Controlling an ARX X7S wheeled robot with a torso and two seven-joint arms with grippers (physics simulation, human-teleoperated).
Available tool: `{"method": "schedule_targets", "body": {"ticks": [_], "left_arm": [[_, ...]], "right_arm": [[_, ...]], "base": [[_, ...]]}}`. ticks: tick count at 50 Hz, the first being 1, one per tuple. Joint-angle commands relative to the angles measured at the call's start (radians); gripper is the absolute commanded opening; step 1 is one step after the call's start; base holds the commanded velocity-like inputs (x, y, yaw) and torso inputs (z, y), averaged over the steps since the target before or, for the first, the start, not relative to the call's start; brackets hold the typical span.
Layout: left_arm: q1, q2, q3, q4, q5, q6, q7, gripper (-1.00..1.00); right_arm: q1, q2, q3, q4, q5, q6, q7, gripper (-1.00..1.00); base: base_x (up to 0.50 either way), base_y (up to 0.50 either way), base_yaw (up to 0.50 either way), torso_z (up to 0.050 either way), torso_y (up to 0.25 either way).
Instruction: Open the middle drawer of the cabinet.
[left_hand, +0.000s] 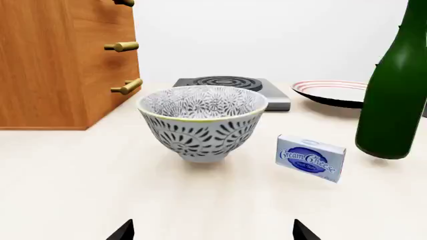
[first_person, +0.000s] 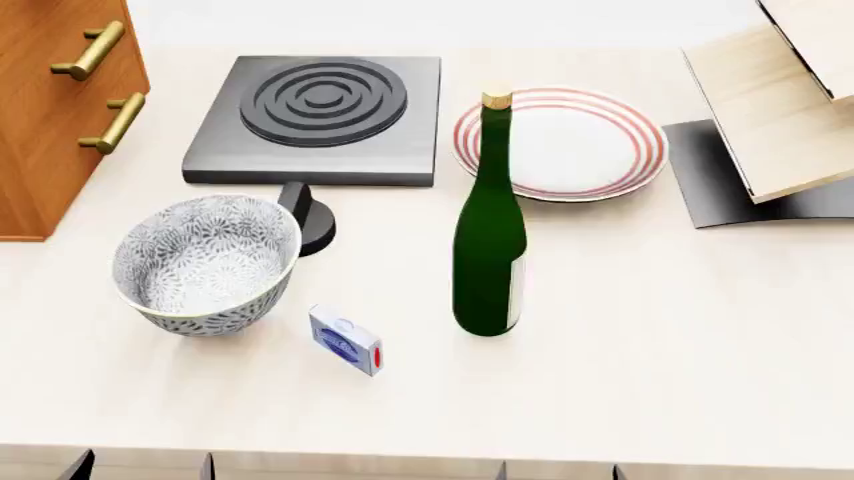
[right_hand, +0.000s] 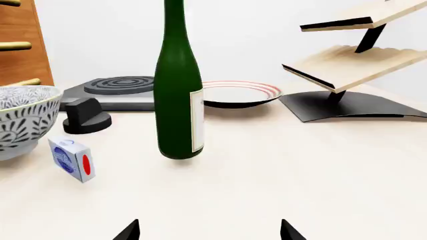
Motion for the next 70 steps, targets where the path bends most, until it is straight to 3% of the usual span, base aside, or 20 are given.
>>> {"method": "schedule_targets", "body": {"ticks": [1,7,16,22,32,59,70], "left_arm": [[0.006,-0.016,0.019,0.034,-0.018,-0.022,-0.017,1.00],[0.023,-0.041,0.045,0.154,-0.007,-0.121,-0.057,1.00],[0.093,-0.069,0.070,0.551,0.005,-0.355,-0.092,1.00],[0.108,-0.087,0.089,0.718,0.019,-0.442,-0.104,1.00],[0.134,-0.101,0.097,0.929,0.031,-0.528,-0.135,1.00],[0.135,-0.141,0.120,0.922,0.005,-0.519,-0.185,1.00],[0.130,-0.157,0.129,0.911,-0.006,-0.519,-0.206,1.00]], "right_arm": [[-0.001,0.019,-0.029,-0.011,-0.044,0.015,0.054,1.00],[-0.028,0.038,-0.042,-0.190,-0.028,0.126,0.093,1.00],[-0.083,0.053,-0.057,-0.542,0.012,0.308,0.113,1.00],[-0.092,0.071,-0.061,-0.747,0.021,0.421,0.131,1.00],[-0.112,0.097,-0.068,-0.924,0.028,0.473,0.147,1.00],[-0.111,0.130,-0.073,-0.938,0.104,0.507,0.178,1.00],[-0.109,0.152,-0.088,-0.929,0.124,0.498,0.201,1.00]], "base": [[0.00,0.00,0.00,0.000,0.000],[0.00,0.00,0.00,0.000,0.000],[0.00,0.00,0.00,0.000,0.000],[0.00,0.00,0.00,0.000,0.000],[0.00,0.00,0.00,0.000,0.000],[0.00,0.42,0.00,0.000,0.000],[0.36,0.37,0.00,0.000,0.000]]}}
